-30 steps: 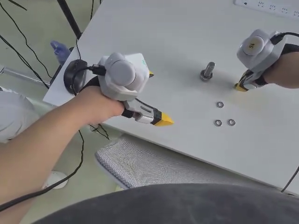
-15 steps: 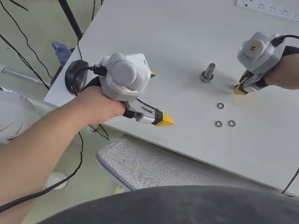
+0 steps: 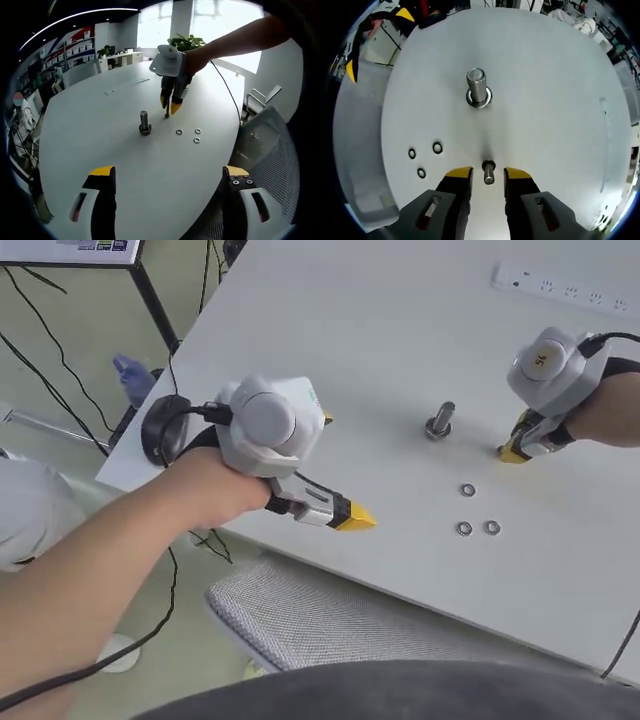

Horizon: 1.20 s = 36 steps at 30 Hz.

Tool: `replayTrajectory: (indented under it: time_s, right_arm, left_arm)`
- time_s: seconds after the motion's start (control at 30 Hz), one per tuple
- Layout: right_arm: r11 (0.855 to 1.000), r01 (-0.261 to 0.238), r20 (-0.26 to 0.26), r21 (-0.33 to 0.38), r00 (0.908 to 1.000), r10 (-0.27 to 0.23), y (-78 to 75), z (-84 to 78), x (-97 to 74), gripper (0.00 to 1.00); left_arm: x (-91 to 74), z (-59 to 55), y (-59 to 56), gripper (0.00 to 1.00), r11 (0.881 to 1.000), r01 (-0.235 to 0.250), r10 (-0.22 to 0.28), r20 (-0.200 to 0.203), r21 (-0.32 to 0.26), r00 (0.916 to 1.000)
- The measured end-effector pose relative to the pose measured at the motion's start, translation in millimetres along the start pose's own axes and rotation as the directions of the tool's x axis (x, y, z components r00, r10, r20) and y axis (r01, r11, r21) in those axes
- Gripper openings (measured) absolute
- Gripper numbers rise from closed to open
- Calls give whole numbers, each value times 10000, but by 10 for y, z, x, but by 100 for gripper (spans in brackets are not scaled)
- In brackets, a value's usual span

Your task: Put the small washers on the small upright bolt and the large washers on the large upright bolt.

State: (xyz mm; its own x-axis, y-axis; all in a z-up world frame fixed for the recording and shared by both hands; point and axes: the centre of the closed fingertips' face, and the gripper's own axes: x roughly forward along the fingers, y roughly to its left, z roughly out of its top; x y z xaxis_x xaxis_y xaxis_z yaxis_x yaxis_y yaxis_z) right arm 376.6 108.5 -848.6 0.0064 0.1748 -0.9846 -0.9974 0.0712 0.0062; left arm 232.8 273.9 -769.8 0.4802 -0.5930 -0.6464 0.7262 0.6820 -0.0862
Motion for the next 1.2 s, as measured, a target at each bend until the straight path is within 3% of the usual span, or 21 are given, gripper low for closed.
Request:
replayTrajectory:
  time_s: [0.53, 0.77, 1.2]
  right_arm:
    - [9991, 265, 265, 325, 9993, -274, -31, 67, -292, 27]
    - [9991, 277, 340, 312, 9990, -288, -61, 84, -280, 27]
    - [9999, 134, 513, -22, 9986, -133, 184, 186, -304, 27]
  left_arm:
    - [-55, 14, -7, 95, 9996, -260, 259, 115, 74, 9996]
    - [-70, -20, 3, 99, 9992, -334, 335, -53, 207, 9994]
    - [-74, -38, -79, 99, 9991, -287, 288, -40, 312, 9996]
